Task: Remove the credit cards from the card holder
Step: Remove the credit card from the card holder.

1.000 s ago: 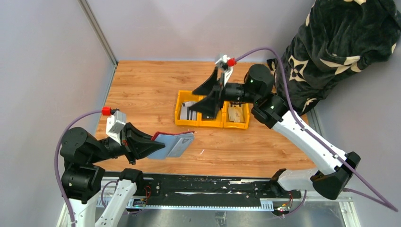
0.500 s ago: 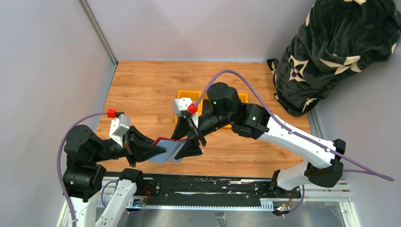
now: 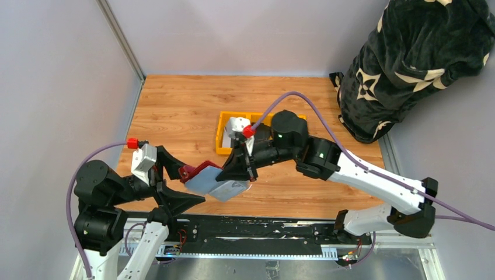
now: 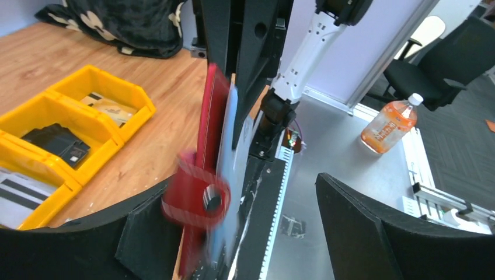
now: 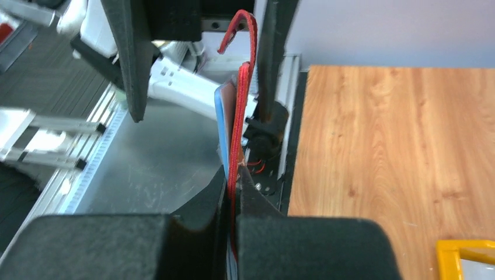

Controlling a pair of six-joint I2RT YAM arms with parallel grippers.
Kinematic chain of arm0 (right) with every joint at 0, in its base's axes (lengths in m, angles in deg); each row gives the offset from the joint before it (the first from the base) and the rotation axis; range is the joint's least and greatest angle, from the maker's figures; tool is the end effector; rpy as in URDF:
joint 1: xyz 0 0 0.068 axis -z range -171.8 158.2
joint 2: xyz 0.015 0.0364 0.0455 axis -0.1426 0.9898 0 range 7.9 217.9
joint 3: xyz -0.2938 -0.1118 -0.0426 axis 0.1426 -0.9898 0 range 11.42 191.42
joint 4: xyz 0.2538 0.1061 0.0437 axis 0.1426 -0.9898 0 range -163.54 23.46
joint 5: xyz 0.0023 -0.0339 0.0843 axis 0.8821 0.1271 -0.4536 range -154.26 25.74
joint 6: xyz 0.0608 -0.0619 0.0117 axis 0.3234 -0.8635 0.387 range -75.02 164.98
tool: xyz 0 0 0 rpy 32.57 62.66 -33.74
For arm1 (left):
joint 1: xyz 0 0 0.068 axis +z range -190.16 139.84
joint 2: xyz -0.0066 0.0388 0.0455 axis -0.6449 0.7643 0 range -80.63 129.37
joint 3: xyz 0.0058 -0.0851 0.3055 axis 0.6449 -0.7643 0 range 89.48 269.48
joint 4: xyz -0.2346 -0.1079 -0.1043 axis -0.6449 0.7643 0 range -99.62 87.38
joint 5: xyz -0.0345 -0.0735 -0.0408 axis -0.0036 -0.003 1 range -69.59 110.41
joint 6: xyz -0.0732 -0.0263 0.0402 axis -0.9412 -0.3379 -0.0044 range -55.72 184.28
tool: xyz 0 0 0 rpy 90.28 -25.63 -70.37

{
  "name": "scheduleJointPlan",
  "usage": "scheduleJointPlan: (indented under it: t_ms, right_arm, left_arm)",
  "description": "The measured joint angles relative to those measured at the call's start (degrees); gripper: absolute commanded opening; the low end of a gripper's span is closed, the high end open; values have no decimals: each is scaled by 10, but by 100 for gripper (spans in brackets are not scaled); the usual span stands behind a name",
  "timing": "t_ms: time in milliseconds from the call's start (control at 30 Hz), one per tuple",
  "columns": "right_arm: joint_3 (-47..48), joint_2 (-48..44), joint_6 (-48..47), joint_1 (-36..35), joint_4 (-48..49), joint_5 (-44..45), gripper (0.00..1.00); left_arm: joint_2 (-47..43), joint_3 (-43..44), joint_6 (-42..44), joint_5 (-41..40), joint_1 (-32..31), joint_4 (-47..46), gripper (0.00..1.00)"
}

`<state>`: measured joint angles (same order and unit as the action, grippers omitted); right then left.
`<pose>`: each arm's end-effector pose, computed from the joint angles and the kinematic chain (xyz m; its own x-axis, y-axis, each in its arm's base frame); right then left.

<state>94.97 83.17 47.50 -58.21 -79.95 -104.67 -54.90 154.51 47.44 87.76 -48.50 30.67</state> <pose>0.0841 0.3186 0.4984 -0.0778 -0.0944 -0.9925 -0.9537 -0.2831 0.1017 0.0000 -0.0723 0.4591 -0.2970 -0.0691 -0.9524 0.9224 0.2372 -0.3049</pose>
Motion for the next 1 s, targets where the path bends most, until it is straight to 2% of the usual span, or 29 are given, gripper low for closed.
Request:
scheduleJointPlan:
  t_ms: [100, 200, 267, 367, 433, 567, 600, 633, 700, 800, 867, 1000]
  right_arm:
    - [-101, -66, 66, 10, 119, 41, 0]
    - [-183, -115, 133, 13, 236, 78, 0]
    - [-228, -130, 184, 13, 321, 96, 0]
    - [-248, -123, 238, 10, 399, 105, 0]
    - [-250, -117, 258, 7, 428, 109, 0]
    - [-257, -115, 282, -7, 470, 114, 5]
    - [-257, -114, 284, -10, 474, 113, 11]
    - [-257, -114, 286, -12, 477, 113, 15]
    - [-255, -114, 290, -12, 476, 107, 32]
    - [-202, -97, 272, -13, 398, 76, 49]
    - [-154, -84, 248, -15, 339, 63, 53]
    - [-70, -68, 179, -15, 212, 56, 53]
  left_arm:
    - [-10, 3, -8, -18, 0, 0, 83]
    - [-19, 5, -18, -37, 0, -4, 73]
    - [-25, 5, -33, -49, 0, -17, 62]
    - [-35, -2, -70, -67, 0, -61, 43]
    - [-40, -6, -95, -78, 0, -94, 33]
    - [-40, -9, -127, -89, 0, -132, 5]
    - [-40, -10, -129, -92, 0, -136, 0]
    - [-40, -10, -130, -93, 0, -136, 0]
    - [-40, -9, -127, -96, 0, -134, 0]
    - [-38, -7, -105, -90, 0, -115, 0]
    - [-31, 3, -73, -83, 0, -87, 0]
    - [-14, 23, -3, -66, 0, -24, 0]
